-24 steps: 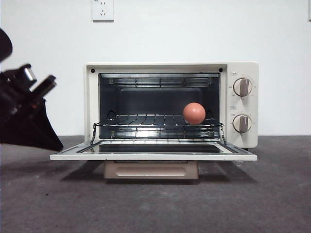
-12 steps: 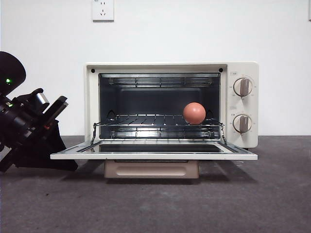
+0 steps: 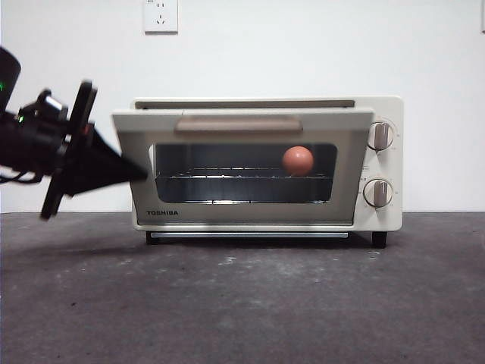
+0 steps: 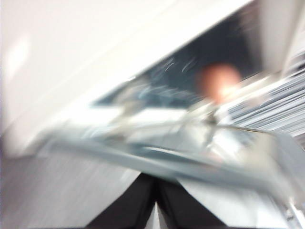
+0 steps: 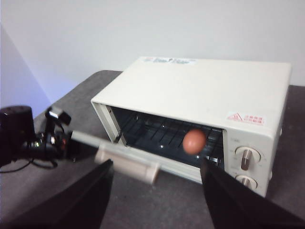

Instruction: Eggoven

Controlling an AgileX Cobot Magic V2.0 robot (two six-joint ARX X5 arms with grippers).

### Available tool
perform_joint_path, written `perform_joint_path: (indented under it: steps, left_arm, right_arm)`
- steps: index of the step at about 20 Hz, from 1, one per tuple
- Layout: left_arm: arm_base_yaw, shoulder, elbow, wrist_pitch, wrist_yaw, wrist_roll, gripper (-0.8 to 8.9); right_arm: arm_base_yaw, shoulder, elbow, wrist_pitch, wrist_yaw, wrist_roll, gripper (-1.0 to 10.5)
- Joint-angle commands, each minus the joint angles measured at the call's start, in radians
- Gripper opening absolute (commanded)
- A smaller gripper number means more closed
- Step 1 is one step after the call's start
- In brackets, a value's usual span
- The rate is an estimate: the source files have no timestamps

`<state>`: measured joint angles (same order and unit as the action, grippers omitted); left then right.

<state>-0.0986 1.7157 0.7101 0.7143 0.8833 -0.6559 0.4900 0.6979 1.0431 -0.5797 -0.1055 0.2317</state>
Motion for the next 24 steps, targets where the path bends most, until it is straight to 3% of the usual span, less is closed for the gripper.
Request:
perform_joint_path:
  steps: [1, 8, 13, 18, 24]
  left_arm:
    - [0.007, 0.011, 0.041, 0.097, -0.03, -0.126, 0.06]
    - [0.006, -0.035, 0.071, 0.067, -0.03, -0.149, 0.07]
    - [-0.009, -0.135, 0.071, -0.016, -0.03, -0.103, 0.07]
    - [-0.042, -0.309, 0.071, -0.28, -0.066, 0.062, 0.07]
    - [-0.114, -0.554, 0.071, -0.698, -0.269, 0.307, 0.07]
  right_arm:
    - [0.006, 0.006, 0.019, -0.013, 0.001, -0.006, 2.9]
    - [0.006, 0.006, 0.019, -0.06, 0.0, -0.007, 2.9]
    - [0.006, 0.007, 0.019, -0.089, -0.002, -0.008, 2.9]
    - [0.006, 0.013, 0.019, -0.121, -0.002, -0.008, 2.8]
    - [0.006, 0.028, 0.018, -0.182, -0.002, -0.03, 2.8]
